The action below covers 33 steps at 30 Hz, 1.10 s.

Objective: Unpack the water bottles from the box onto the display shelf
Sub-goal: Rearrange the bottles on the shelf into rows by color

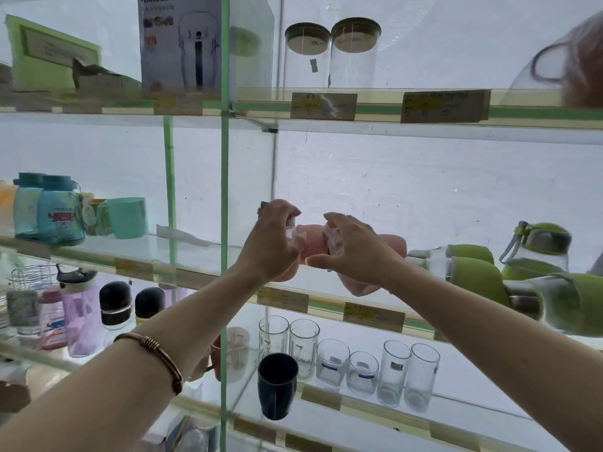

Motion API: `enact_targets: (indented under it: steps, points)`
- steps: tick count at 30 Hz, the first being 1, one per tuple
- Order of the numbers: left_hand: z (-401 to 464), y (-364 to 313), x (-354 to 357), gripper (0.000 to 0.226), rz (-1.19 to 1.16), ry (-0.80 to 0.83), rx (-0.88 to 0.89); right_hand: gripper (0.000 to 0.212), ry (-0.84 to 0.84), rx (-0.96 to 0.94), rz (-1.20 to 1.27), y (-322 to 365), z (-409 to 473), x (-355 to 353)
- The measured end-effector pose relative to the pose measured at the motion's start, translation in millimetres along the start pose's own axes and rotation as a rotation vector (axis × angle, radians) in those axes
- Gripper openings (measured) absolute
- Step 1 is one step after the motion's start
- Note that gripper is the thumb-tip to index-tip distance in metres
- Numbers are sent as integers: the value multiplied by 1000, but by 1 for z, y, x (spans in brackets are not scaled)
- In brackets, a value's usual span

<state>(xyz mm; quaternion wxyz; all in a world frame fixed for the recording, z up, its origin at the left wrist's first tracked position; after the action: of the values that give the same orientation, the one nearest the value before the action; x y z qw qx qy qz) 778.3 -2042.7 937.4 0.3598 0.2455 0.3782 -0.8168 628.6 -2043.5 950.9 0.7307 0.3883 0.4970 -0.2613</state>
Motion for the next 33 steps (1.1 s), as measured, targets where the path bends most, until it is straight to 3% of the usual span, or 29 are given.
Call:
enact_targets:
  steps: [5,16,21,24,31,33]
  points:
    - [17,-14,26,43,-62,120,-49,83,11,28,-19,-16,-17,-18]
    - [63,-24,68,65,-3,307,-179,100,88,134,-24,-63,-9,-29]
    - [80,-1,81,75,-53,385,-377,93,163,234,-149,-71,11,-12]
    - [83,9,88,78,-80,364,-433,82,173,225,-209,-72,23,2]
    - [87,9,91,87,-150,342,-457,97,192,253,-128,-76,29,8]
    - [87,7,94,78,-173,320,-463,95,208,258,-113,-72,27,9]
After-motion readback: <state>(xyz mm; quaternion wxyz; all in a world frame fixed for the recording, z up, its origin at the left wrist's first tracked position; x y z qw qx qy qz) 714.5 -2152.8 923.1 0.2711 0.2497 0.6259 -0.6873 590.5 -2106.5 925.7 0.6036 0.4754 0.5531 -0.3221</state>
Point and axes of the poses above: each hand's wrist, its own z-axis towards the middle knuckle, its own x-axis out of the palm, y = z × x, the point moved 3 cm from there along z, towards the middle knuckle, and after that the axes turned 15 degrees about y, right-handed, at the moved point
